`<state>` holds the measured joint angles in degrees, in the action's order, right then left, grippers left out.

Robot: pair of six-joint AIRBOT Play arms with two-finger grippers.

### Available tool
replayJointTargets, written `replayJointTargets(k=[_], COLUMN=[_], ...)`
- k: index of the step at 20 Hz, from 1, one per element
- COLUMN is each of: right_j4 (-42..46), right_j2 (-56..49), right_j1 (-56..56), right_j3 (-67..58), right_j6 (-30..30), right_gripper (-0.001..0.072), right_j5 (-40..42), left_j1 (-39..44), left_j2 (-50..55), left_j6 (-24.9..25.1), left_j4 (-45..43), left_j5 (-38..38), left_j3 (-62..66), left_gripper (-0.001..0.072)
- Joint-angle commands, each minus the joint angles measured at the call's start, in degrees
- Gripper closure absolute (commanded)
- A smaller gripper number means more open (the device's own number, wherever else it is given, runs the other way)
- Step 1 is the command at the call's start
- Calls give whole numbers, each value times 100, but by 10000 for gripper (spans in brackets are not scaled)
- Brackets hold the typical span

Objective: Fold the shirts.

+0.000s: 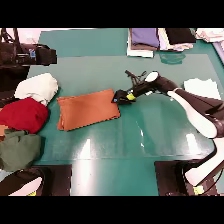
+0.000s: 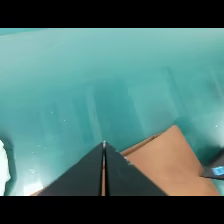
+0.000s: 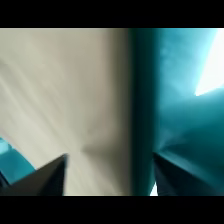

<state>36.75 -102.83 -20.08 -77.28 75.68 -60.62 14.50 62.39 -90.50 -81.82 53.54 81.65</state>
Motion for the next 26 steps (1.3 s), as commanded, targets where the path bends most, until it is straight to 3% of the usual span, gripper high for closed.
replayJointTargets(k=[1, 4, 5, 9, 15, 21, 26], right_j4=[-413, -369, -356, 393, 2009, 2168, 2127], right_j2=[-706, -1084, -1113, -678, 1099, 2157, 2164], right_j1=[-507, -925, -962, -422, 2013, 4986, 6004], right_j3=[-658, -1294, -1493, -2020, -1303, -577, -579], right_j6=[-26, -35, -35, -9, 297, 297, 297], right_gripper=[256, 669, 697, 697, 697, 697, 697], right_j5=[107, 295, 354, 330, -4, 221, 101], left_j1=[17, 17, 17, 448, 1019, 1016, 1016], left_j2=[114, 142, 151, 153, 153, 153, 153], left_j6=[9, 9, 9, 55, 50, -107, -262], left_j4=[179, 407, 468, 463, 472, 592, 599], left_j5=[26, 4, 9, -2, -127, -354, -407], left_j3=[-7, -11, -11, -11, -11, -11, -11], left_gripper=[680, 680, 680, 681, 680, 680, 680])
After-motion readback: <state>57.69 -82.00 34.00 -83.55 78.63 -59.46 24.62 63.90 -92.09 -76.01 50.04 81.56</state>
